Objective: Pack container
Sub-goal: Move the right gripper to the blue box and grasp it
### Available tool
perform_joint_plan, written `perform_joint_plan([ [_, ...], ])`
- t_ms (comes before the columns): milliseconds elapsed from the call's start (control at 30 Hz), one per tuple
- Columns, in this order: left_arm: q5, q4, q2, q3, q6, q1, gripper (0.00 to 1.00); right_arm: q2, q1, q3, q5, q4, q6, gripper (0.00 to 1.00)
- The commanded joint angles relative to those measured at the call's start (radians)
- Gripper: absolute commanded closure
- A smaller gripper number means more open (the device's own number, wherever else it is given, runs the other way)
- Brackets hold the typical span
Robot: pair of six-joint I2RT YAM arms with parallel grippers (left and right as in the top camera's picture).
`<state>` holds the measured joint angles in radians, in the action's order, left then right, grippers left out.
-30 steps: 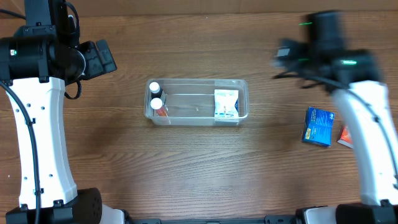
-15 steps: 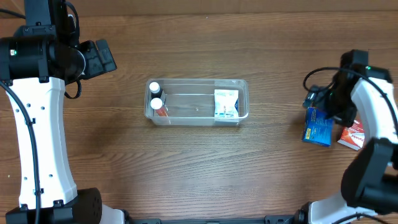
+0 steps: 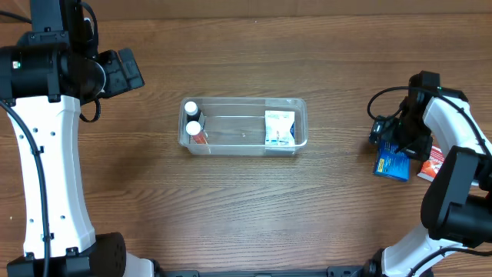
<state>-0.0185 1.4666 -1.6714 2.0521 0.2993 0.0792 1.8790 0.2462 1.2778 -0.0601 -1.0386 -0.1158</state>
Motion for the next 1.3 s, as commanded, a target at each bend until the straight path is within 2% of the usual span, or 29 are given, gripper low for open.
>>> perform_joint_plan([
  [0, 0.008, -0.004, 0.014, -0.003, -0.016, -0.001, 0.00, 0.029, 0.000, -0.016, -0.004, 0.010, 0.013, 0.00],
  [233, 0.008, -0.002, 0.014, -0.003, -0.019, -0.001, 0.00, 0.077, 0.000, -0.016, 0.026, 0.012, 0.013, 0.01],
  [433, 0.008, 0.000, 0.014, -0.003, -0.031, -0.001, 0.00, 0.077, 0.000, -0.016, 0.026, 0.013, 0.012, 0.21],
  [467, 0.008, 0.000, 0.014, -0.003, -0.031, -0.001, 0.00, 0.077, 0.000, -0.016, 0.026, 0.013, 0.012, 0.21],
  [600, 0.008, 0.000, 0.014, -0.003, -0.031, -0.001, 0.00, 0.077, 0.000, -0.016, 0.026, 0.016, 0.012, 0.06],
  [900, 0.008, 0.000, 0.014, -0.003, -0.032, -0.001, 0.00, 0.063, 0.000, 0.003, 0.026, -0.013, 0.011, 0.02],
  [1267, 0.008, -0.001, 0.014, -0.003, -0.035, -0.001, 0.00, -0.103, 0.000, 0.059, 0.021, -0.040, 0.064, 0.02],
])
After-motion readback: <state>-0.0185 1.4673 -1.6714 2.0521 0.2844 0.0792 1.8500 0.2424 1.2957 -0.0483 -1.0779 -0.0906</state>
